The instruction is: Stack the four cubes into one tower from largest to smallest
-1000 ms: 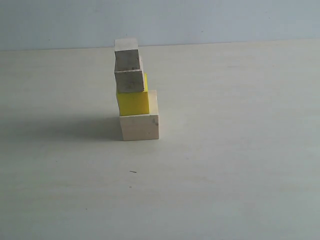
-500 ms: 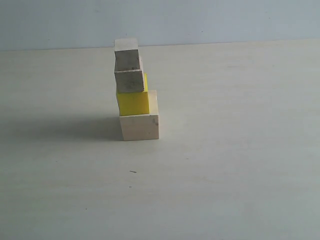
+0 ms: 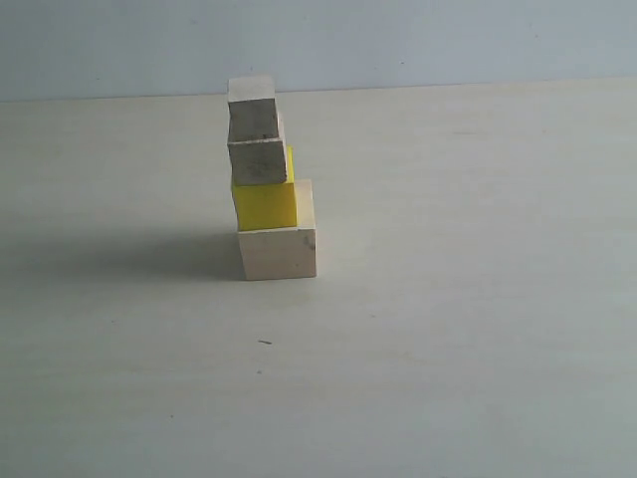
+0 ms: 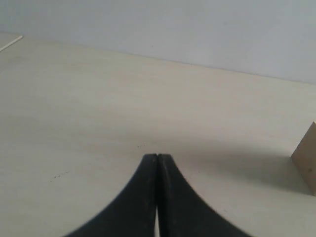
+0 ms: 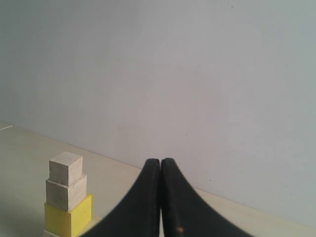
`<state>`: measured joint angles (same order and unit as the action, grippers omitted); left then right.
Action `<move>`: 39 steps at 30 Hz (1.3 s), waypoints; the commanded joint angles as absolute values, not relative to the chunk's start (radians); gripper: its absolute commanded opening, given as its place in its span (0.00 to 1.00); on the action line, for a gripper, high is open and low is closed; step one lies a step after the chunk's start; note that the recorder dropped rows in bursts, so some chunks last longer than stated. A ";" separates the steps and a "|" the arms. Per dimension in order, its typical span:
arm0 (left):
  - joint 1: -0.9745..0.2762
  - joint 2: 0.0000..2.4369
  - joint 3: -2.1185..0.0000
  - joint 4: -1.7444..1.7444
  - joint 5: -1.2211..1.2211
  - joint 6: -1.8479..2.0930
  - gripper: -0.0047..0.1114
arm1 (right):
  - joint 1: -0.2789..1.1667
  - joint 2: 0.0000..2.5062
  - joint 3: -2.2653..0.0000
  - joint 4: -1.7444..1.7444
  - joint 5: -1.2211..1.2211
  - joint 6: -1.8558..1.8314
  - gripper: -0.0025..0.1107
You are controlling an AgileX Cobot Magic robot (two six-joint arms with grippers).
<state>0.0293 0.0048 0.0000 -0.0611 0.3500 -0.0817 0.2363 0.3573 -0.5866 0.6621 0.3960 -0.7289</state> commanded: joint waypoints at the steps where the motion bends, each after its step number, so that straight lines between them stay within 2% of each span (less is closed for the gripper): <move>1: 0.022 0.000 0.000 -0.060 0.359 -0.078 0.04 | 0.232 0.353 -0.582 0.661 0.396 -0.729 0.02; 36: 0.022 0.000 0.000 -0.060 0.361 -0.078 0.04 | 0.232 0.345 -0.582 0.643 0.396 -0.729 0.02; 39: 0.022 0.000 0.000 -0.060 0.361 -0.078 0.04 | 0.163 0.300 -0.582 0.607 0.450 -0.728 0.02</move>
<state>0.0293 0.0048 0.0003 -0.0591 0.3659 -0.0797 0.2184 0.3365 -0.5866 0.6386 0.4118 -0.7289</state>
